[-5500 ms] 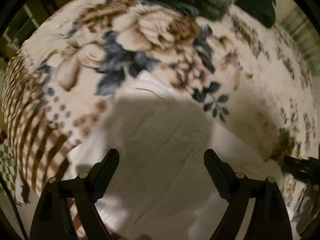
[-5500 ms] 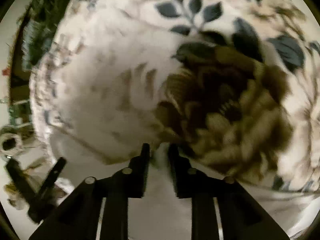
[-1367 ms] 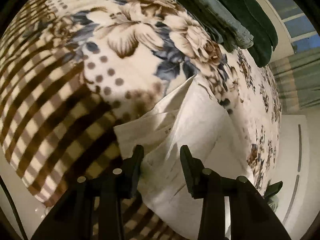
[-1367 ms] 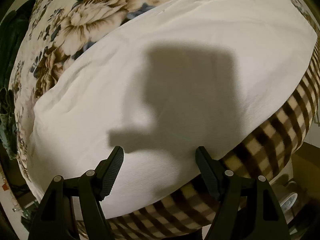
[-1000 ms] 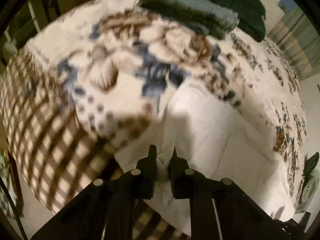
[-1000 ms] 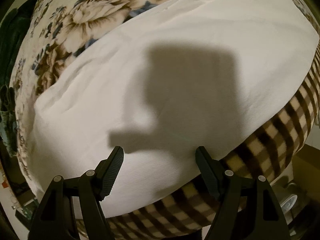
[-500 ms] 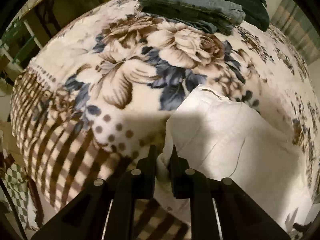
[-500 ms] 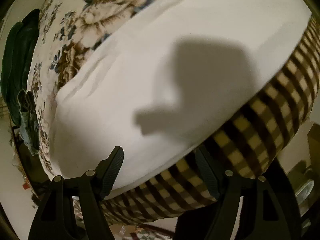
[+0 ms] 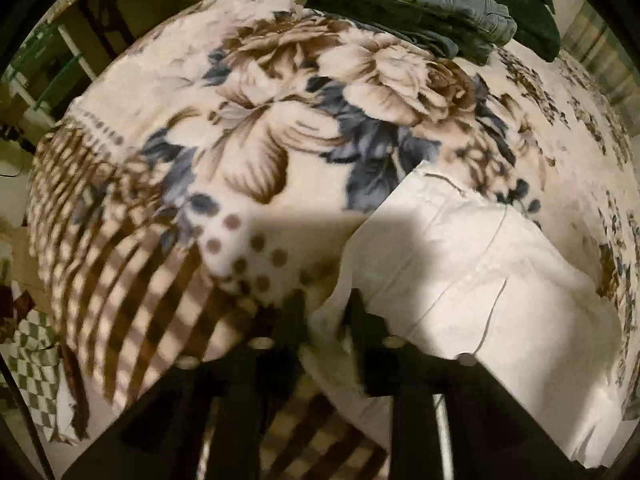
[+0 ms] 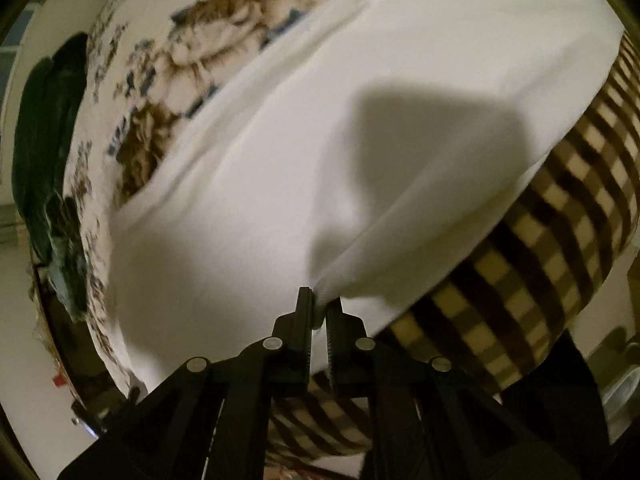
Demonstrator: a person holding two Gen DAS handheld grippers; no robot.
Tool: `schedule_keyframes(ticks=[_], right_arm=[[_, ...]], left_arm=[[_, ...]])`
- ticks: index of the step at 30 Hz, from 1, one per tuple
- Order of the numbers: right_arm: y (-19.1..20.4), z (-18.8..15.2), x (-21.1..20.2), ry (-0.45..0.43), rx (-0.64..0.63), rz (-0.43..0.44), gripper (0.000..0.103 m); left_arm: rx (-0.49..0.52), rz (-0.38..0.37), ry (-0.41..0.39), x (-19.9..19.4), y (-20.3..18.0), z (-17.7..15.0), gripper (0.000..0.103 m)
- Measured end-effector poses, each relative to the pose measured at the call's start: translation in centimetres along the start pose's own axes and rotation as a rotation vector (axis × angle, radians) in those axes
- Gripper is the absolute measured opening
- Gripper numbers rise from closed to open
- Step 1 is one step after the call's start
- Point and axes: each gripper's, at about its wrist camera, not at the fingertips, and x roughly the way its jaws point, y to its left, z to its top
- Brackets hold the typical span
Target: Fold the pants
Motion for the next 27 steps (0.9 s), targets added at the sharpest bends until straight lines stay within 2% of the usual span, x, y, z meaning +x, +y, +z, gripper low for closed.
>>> schedule_keyframes(ticks=[1, 2, 3, 5, 7, 10, 14, 16, 18, 21, 23, 25, 26, 27], right_arm=[[-0.4, 0.0, 0.1, 0.032, -0.014, 0.006, 0.015], [-0.8, 0.0, 0.0, 0.048, -0.024, 0.008, 0.028], [-1.3, -0.1, -0.5, 0.048, -0.036, 0.008, 0.047], [-2.3, 0.0, -2.3, 0.018, -0.051, 0.036, 0.061], [-3.4, 1.0, -4.9, -0.029, -0.060, 0.043, 0.062], [-5.9, 4.2, -9.4, -0.134, -0.047, 0.047, 0.062], [-10.7, 11.8, -14.9, -0.290, 0.004, 0.003, 0.062], [-13.8, 16.8, -16.2, -0.320, 0.036, -0.048, 0.066], [-16.6, 21.6, -16.0, -0.289, 0.045, -0.079, 0.066], [-19.5, 26.8, -14.8, -0.229, 0.017, -0.116, 0.066], [-20.5, 28.7, -13.9, -0.191, -0.013, -0.103, 0.066], [-21.1, 30.0, -13.2, -0.162, -0.080, -0.074, 0.058], [-21.0, 30.3, -13.0, -0.158, -0.122, -0.064, 0.025], [-20.4, 30.3, -13.2, -0.170, -0.185, -0.077, 0.004]], left_arm=[[0.008, 0.009, -0.001, -0.7, -0.3, -0.3, 0.029], [0.016, 0.023, -0.003, -1.6, -0.7, -0.8, 0.030], [0.023, 0.039, -0.006, -2.7, -1.2, -1.5, 0.035], [0.038, 0.045, -0.011, -4.6, -2.7, -2.9, 0.046], [0.061, 0.061, -0.015, -6.5, -5.2, -4.5, 0.074], [0.112, 0.035, -0.034, -8.2, -10.8, -6.6, 0.085], [0.198, -0.013, -0.062, -8.3, -20.7, -9.1, 0.088], [0.246, -0.013, -0.053, -7.4, -25.7, -10.6, 0.088], [0.303, -0.017, -0.043, -6.0, -30.8, -12.5, 0.088], [0.382, -0.004, -0.027, -4.3, -36.6, -14.9, 0.088], [0.412, 0.000, -0.021, -3.9, -39.0, -16.0, 0.088], [0.448, 0.009, -0.022, -3.6, -41.1, -17.1, 0.088], [0.462, 0.015, -0.021, -3.5, -41.9, -17.5, 0.088], [0.472, 0.017, -0.023, -3.5, -42.5, -18.0, 0.088]])
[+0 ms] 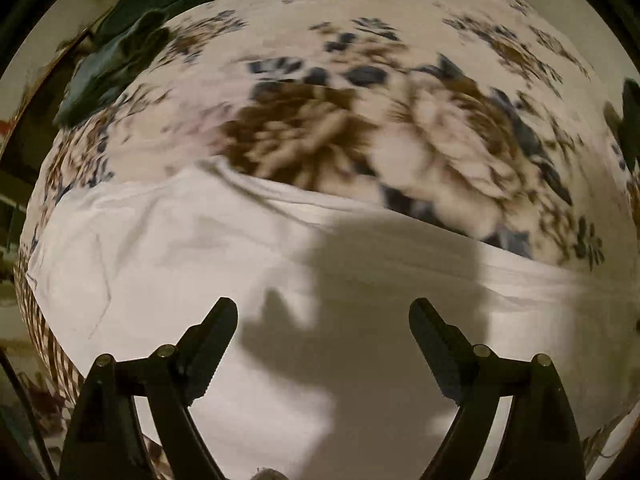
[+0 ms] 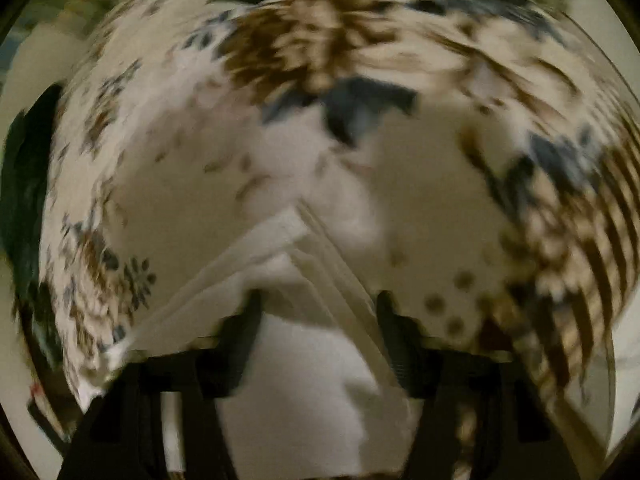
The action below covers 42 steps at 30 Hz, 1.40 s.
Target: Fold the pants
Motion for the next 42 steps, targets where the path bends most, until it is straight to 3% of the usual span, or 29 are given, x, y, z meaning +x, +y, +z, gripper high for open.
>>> schedule_keyframes(ticks=[4, 7, 12, 13, 15, 16, 18, 20, 23, 26, 27, 30, 32, 33, 37, 38, 39, 40, 42], right_arm=[[1.5, -0.6, -2.9, -0.105, -0.113, 0.028, 0.004], [1.5, -0.2, -4.9, -0.156, -0.109, 0.071, 0.003], [0.2, 1.2, -0.9, -0.099, -0.078, 0.056, 0.003], [-0.4, 1.4, 0.3, -0.052, -0.059, 0.063, 0.005], [-2.0, 1.3, 1.1, 0.014, 0.028, 0.092, 0.022], [-2.4, 1.0, 0.7, 0.002, 0.051, 0.105, 0.029], [-3.9, -0.4, -1.9, -0.052, 0.093, 0.107, 0.069], [-5.5, -2.4, -3.7, -0.086, 0.139, 0.128, 0.076], [-7.5, -5.5, -3.1, -0.025, 0.238, 0.230, 0.076], [-9.0, -8.6, 0.5, 0.037, 0.348, 0.328, 0.076], [-9.2, -9.1, 1.4, 0.029, 0.383, 0.357, 0.077], [-10.0, -10.4, 3.3, -0.088, 0.549, 0.604, 0.076], [-9.6, -10.5, 4.0, -0.137, 0.584, 0.751, 0.075], [-9.0, -10.3, 4.4, -0.143, 0.569, 0.781, 0.074], [-7.1, -9.2, 6.8, -0.109, 0.498, 0.702, 0.074], [-6.9, -9.0, 6.8, -0.110, 0.493, 0.690, 0.065], [-6.5, -8.8, 6.3, -0.109, 0.471, 0.661, 0.027], [-6.3, -8.6, 5.9, -0.112, 0.448, 0.627, 0.007], [-6.6, -8.7, 4.3, -0.150, 0.431, 0.574, 0.008]], left_arm=[[0.028, 0.020, -0.005, -0.3, -2.1, -0.5, 0.088], [0.034, 0.032, 0.000, 0.0, -2.9, -0.7, 0.088], [0.034, 0.058, 0.013, 0.8, -3.6, -0.9, 0.088], [0.036, 0.058, 0.016, 0.9, -3.6, -0.9, 0.088], [0.035, 0.049, 0.018, 0.8, -3.5, -0.9, 0.088], [0.034, 0.038, 0.019, 0.8, -3.4, -1.0, 0.088], [0.022, 0.013, 0.029, 0.5, -3.2, -1.2, 0.088], [0.010, -0.011, 0.031, 0.2, -3.0, -1.5, 0.088], [0.002, -0.038, 0.060, 0.6, -3.1, -2.0, 0.088], [-0.005, -0.041, 0.099, 1.5, -2.9, -2.4, 0.088], [-0.010, -0.044, 0.111, 1.8, -2.8, -2.5, 0.088], [-0.012, -0.042, 0.126, 2.3, -2.4, -2.6, 0.088], [-0.019, -0.046, 0.130, 2.6, -2.0, -2.5, 0.088], [-0.022, -0.051, 0.135, 2.8, -1.9, -2.5, 0.088], [-0.031, -0.073, 0.157, 3.6, -1.4, -2.5, 0.088], [-0.032, -0.078, 0.161, 3.7, -1.3, -2.4, 0.088], [-0.035, -0.082, 0.163, 3.8, -1.2, -2.3, 0.088], [-0.039, -0.085, 0.168, 4.0, -0.9, -2.2, 0.088], [-0.053, -0.068, 0.175, 4.3, 0.0, -1.9, 0.088]])
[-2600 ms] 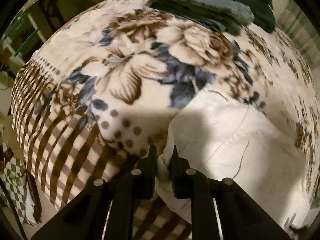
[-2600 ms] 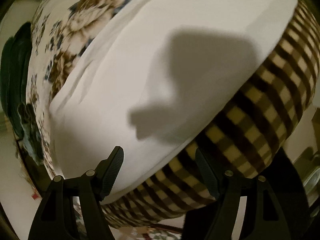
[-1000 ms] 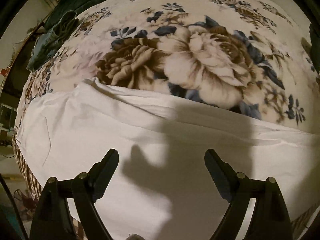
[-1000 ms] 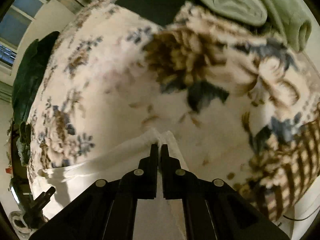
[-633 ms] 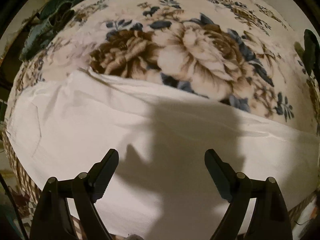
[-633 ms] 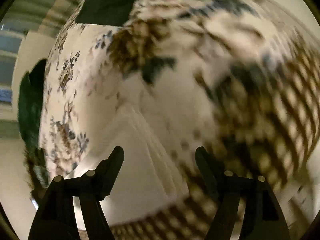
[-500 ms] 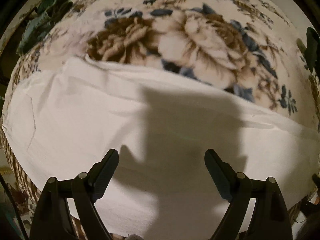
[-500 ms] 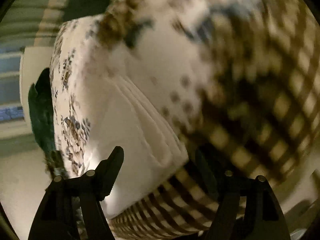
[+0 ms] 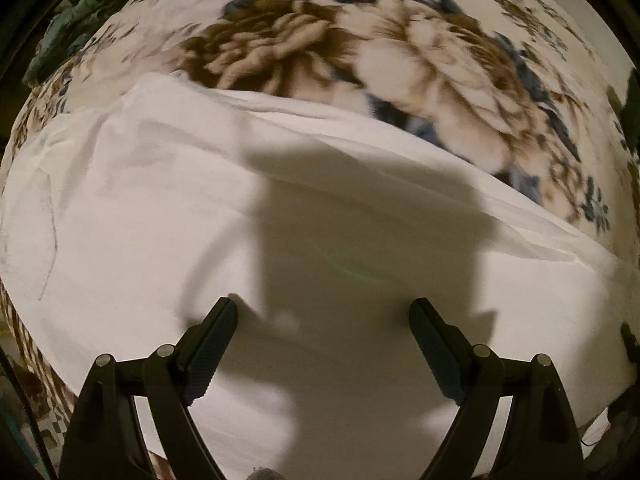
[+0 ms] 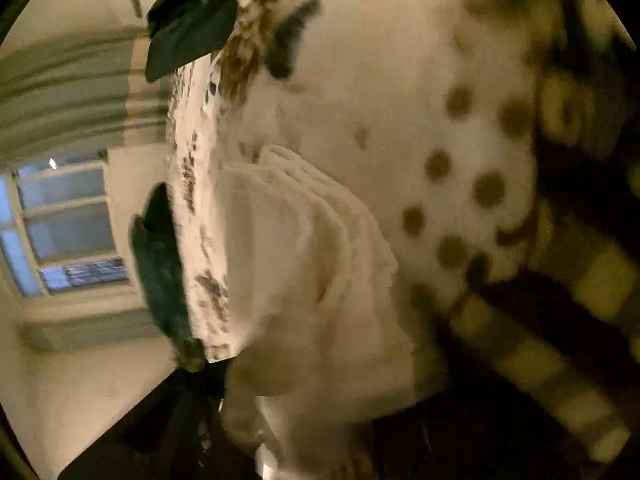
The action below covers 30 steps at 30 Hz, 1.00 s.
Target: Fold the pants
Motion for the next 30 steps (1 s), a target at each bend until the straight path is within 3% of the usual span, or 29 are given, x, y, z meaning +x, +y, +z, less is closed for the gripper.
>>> schedule_keyframes(ticks=[1, 6, 13, 17, 21, 27, 30], right_arm=[[0.1, 0.2, -0.8, -0.031, -0.010, -0.039, 0.006], [2.3, -0.4, -1.6, -0.022, -0.053, -0.029, 0.006], [14.7, -5.7, -3.5, -0.077, -0.321, -0.077, 0.006], [21.6, -12.1, -1.3, -0.064, -0.459, -0.135, 0.007], [26.1, -21.6, 3.9, -0.003, -0.586, -0.208, 0.007], [28.5, -37.4, 15.7, 0.150, -0.833, -0.340, 0.006], [27.9, -43.5, 20.4, 0.225, -0.941, -0.419, 0.006]], left_arm=[[-0.022, -0.004, -0.001, -0.2, 0.7, 0.2, 0.088], [-0.120, -0.059, -0.022, -2.5, 4.5, 0.8, 0.088], [-0.163, -0.087, -0.087, -7.1, 10.8, -0.1, 0.088], [-0.191, -0.075, -0.114, -9.3, 15.9, -0.8, 0.088], [-0.260, -0.055, -0.131, -11.1, 23.0, -1.5, 0.088], [-0.346, -0.004, -0.155, -12.1, 32.5, -2.5, 0.088], [-0.375, 0.002, -0.146, -11.5, 35.8, -2.7, 0.088]])
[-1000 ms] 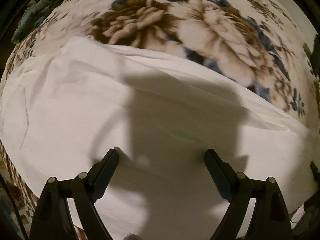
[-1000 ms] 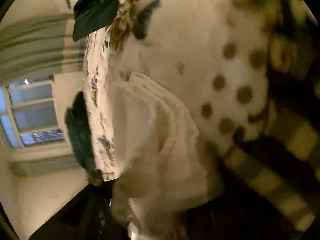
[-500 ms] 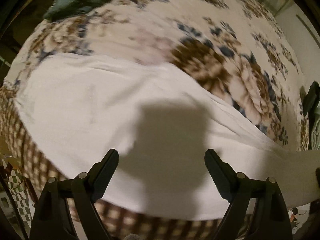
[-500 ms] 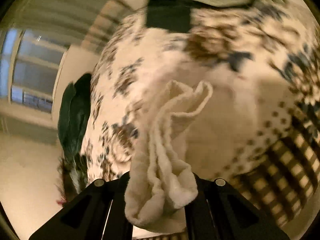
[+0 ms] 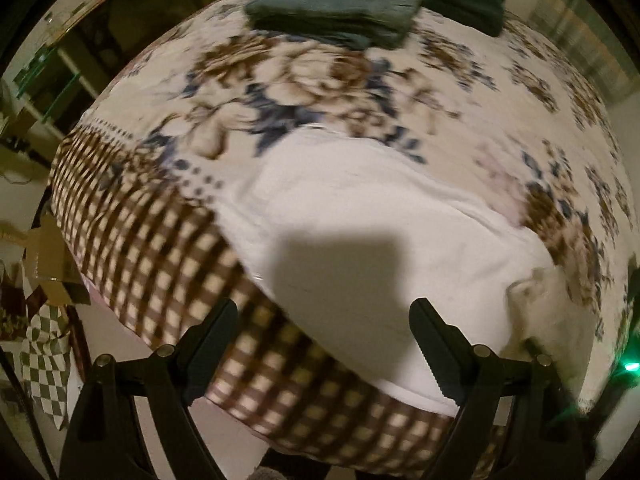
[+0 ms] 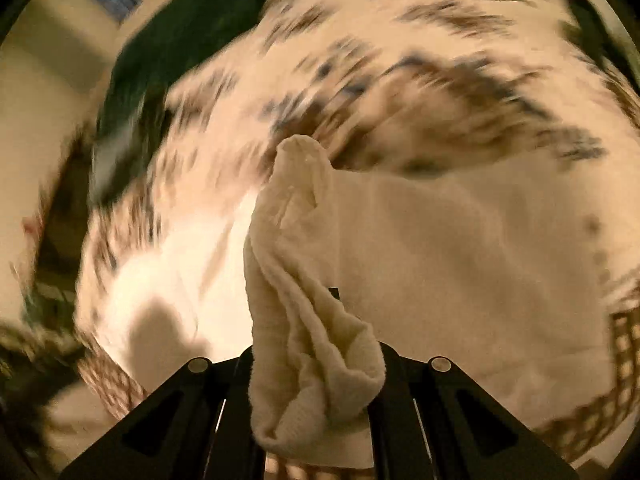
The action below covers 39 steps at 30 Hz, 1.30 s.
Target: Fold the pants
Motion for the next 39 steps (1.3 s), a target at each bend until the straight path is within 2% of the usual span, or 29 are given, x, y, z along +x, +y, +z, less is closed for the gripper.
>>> schedule_keyframes(ticks=[2, 4, 5, 6, 7, 8, 9, 11, 13, 14, 16, 19, 20, 22, 23, 24, 27, 32, 34, 36, 39], right_arm=[[2.7, -1.6, 3.0, 0.087, -0.067, -0.020, 0.007], [3.7, -2.4, 4.5, 0.147, -0.069, -0.030, 0.020], [3.9, -2.5, 4.4, 0.167, -0.071, -0.001, 0.033], [3.8, -2.4, 4.1, 0.185, -0.067, 0.042, 0.060], [3.3, -2.2, 3.1, 0.198, -0.042, 0.099, 0.075], [2.9, -1.9, 2.1, 0.194, -0.026, 0.138, 0.086], [2.0, -1.5, 0.6, 0.182, -0.005, 0.195, 0.086], [-0.4, -0.8, -3.0, 0.137, 0.031, 0.251, 0.086], [-3.3, -0.5, -5.7, 0.102, 0.069, 0.219, 0.086], [-5.0, -0.4, -6.6, 0.094, 0.099, 0.188, 0.086], [-9.4, -0.2, -7.4, 0.108, 0.191, 0.114, 0.086], [-15.9, -0.6, -7.0, 0.141, 0.311, 0.060, 0.086], [-17.6, -0.5, -6.4, 0.162, 0.332, 0.067, 0.086], [-20.2, -1.0, -4.4, 0.240, 0.353, 0.071, 0.086], [-21.2, -1.2, -3.3, 0.287, 0.349, 0.090, 0.086], [-22.0, -2.2, -2.1, 0.358, 0.336, 0.082, 0.085], [-23.6, -4.6, -1.0, 0.455, 0.299, 0.079, 0.085], [-24.4, -5.3, -2.0, 0.515, 0.269, 0.139, 0.085], [-24.5, -4.5, -2.9, 0.487, 0.269, 0.191, 0.085], [-24.2, -3.4, -2.8, 0.461, 0.282, 0.254, 0.085], [-23.9, -2.7, -2.0, 0.421, 0.306, 0.314, 0.081]], left_arm=[[-0.008, -0.023, 0.006, 0.4, 1.1, 0.4, 0.088], [0.011, -0.051, 0.006, 0.8, 0.7, 0.7, 0.088], [0.021, -0.064, 0.007, 0.9, 0.5, 0.8, 0.088], [0.032, -0.094, 0.013, 1.1, -0.3, 0.8, 0.088], [0.036, -0.121, 0.023, 1.2, -0.9, 0.8, 0.088], [0.039, -0.156, 0.038, 1.3, -1.9, 0.8, 0.088], [0.041, -0.213, 0.071, 1.7, -3.3, 0.6, 0.088], [0.036, -0.297, 0.135, 2.6, -5.4, 0.3, 0.088], [0.033, -0.365, 0.215, 4.4, -8.2, -0.1, 0.088], [0.037, -0.366, 0.239, 5.2, -9.3, -0.2, 0.088], [0.061, -0.336, 0.266, 7.2, -11.9, -0.4, 0.088], [0.145, -0.292, 0.308, 10.3, -15.5, -0.6, 0.086], [0.183, -0.270, 0.313, 11.1, -16.5, -0.8, 0.083], [0.287, -0.174, 0.300, 12.0, -18.3, -1.2, 0.065], [0.312, -0.158, 0.289, 12.1, -18.5, -1.2, 0.063], [0.321, -0.149, 0.287, 12.1, -18.5, -1.2, 0.061], [0.323, -0.116, 0.314, 11.7, -17.9, -1.2, 0.063], [0.323, -0.081, 0.321, 7.9, -18.1, -2.8, 0.063], [0.333, -0.088, 0.323, 5.9, -19.1, -3.9, 0.063], [0.350, -0.151, 0.348, 4.2, -21.4, -4.4, 0.063], [0.377, -0.273, 0.444, 3.7, -27.0, -4.9, 0.064]])
